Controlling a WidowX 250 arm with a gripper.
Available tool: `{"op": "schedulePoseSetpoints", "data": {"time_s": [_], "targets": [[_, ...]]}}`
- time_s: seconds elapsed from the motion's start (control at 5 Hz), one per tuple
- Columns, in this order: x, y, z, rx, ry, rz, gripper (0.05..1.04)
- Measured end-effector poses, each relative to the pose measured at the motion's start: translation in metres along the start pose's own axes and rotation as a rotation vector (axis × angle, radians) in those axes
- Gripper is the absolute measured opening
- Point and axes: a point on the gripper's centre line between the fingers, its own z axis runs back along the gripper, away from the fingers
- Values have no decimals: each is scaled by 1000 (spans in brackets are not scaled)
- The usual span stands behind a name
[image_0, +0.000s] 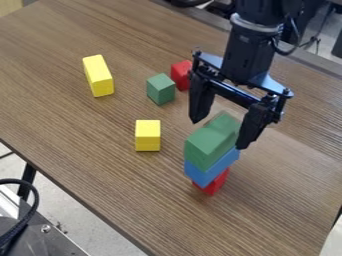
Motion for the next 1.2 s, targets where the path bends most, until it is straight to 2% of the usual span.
{"op": "schedulePoseSetpoints", "data": {"time_s": [0.2,0.4,0.6,0.8,1.2], "targets": [[0,-2,-6,-8,24,6,948],[0,-1,-10,-7,52,7,652],[0,1,-11,-17,60,18,561],[-3,1,-8,-17,63,26,561],[-7,2,28,-20,-38,31,561]]}}
